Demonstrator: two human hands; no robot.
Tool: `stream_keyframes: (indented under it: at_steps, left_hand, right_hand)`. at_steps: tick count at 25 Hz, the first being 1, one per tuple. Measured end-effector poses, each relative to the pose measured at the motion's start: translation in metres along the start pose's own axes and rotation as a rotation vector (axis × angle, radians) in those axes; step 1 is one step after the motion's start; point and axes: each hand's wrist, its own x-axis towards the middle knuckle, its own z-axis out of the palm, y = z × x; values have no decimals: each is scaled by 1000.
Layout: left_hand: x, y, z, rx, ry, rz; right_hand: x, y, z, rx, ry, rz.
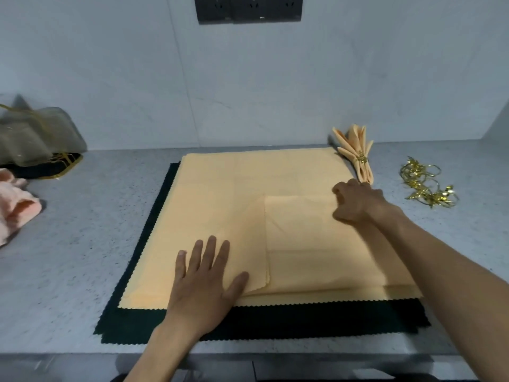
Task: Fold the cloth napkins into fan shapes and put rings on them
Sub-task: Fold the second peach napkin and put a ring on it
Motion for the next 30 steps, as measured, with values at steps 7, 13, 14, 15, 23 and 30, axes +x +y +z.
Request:
stream_keyframes:
  at_steps: [7, 13, 14, 15, 23, 30]
  left_hand:
    - [8, 27, 2, -58, 12, 68]
    - [4, 27, 8, -61, 2, 66]
    - [4, 27, 8, -59, 8, 68]
    - [3, 28, 9, -55, 16, 67]
    - [3, 26, 11, -43, 32, 86]
    - [2, 27, 13, -64, 57, 99]
  right_hand:
    - [2, 12, -3, 97, 114, 108]
    - [-33, 7, 5, 746, 353, 213]
    - [-41, 2, 5, 781, 405, 195]
    - [-49, -5, 7, 830, 454, 171]
    - [-146, -80, 49, 1021, 478, -160]
    - [-170, -88, 75, 748, 460, -330]
